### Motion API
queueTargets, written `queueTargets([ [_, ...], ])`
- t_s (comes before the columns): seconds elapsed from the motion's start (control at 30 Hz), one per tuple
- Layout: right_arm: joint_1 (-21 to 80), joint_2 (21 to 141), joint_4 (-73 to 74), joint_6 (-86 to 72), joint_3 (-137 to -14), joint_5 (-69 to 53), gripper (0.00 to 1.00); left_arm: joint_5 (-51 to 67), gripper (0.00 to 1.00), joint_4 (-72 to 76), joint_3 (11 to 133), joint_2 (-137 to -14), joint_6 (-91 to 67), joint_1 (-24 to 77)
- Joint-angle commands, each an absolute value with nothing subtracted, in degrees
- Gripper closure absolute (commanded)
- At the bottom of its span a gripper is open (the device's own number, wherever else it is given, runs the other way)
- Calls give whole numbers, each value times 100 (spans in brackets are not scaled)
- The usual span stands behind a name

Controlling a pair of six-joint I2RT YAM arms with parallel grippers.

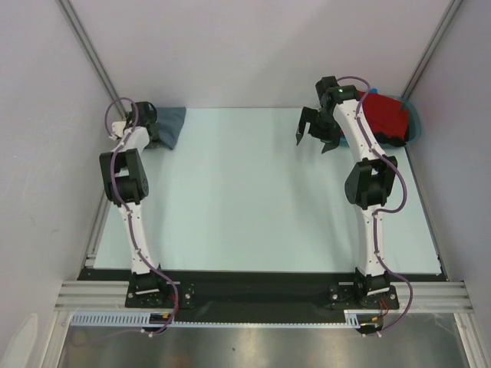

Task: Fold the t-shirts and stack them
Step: Neatly place the folded tshirt to the corner

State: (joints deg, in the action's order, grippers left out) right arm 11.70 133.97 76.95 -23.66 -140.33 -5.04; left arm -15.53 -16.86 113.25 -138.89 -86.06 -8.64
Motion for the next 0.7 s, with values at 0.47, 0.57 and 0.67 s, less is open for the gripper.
queueTargets([
  [0.47, 1309, 12955, 7858, -2312, -13474, -800, 0, -1801, 0, -2987, 10424, -11621, -7280, -730],
  [0.57, 1423, 12894, 7761, -2303, -13290, -826, 0, -1662, 0, -1924, 9802, -11278, -6543, -729],
  [0.67, 1485, 12788, 7550, -2224, -13026, -835, 0, -1065, 3, -293, 8931, -10995, -6276, -808],
])
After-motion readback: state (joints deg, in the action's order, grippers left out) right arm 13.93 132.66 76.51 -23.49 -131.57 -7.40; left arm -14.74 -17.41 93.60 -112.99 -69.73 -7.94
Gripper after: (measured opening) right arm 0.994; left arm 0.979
